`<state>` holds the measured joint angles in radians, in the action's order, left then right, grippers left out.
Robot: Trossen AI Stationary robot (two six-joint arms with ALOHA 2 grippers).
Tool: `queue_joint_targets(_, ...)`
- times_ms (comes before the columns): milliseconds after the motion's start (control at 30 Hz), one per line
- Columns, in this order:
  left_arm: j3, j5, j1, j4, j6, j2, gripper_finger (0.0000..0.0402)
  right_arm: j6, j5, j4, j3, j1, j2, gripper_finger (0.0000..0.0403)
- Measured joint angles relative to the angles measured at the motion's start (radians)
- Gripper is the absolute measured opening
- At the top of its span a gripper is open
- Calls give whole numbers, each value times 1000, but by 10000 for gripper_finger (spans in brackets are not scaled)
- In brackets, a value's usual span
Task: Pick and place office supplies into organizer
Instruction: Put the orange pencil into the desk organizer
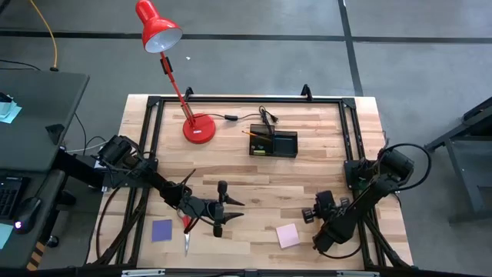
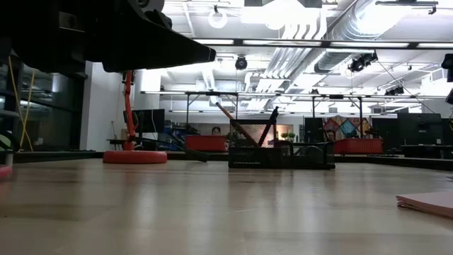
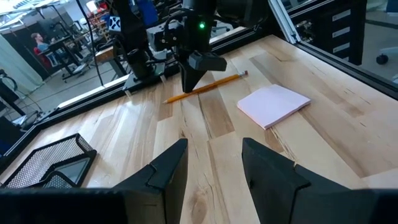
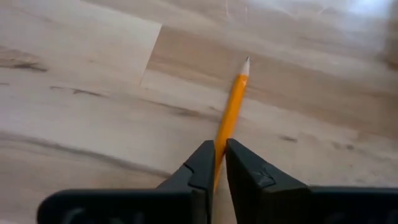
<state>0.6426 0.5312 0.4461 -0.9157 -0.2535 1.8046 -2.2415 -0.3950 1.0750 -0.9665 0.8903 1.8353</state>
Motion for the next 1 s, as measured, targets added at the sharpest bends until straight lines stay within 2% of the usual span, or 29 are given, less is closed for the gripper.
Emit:
queue_joint_targets(300, 0, 0, 0, 6, 0, 0, 143, 53, -22, 17, -3, -35, 104, 16)
queue_joint_targets(433, 0, 0, 0, 7, 0, 0, 143, 45, -110, 20, 0, -36, 116, 17)
queue_joint_targets(600, 0, 0, 0, 8, 0, 0, 143, 72, -138, 9, 11, -85, 113, 16)
queue_joint_targets(733, 0, 0, 0, 17, 0, 0, 143, 131, -271, -100, 79, -132, 109, 16)
queue_joint_targets(867, 0, -1, 0, 35, 16, 0, 143, 129, -354, -177, 148, -164, 108, 16)
queue_joint_targets(1000, 0, -1, 0, 38, 22, 0, 143, 119, -445, -199, 156, -168, 115, 16)
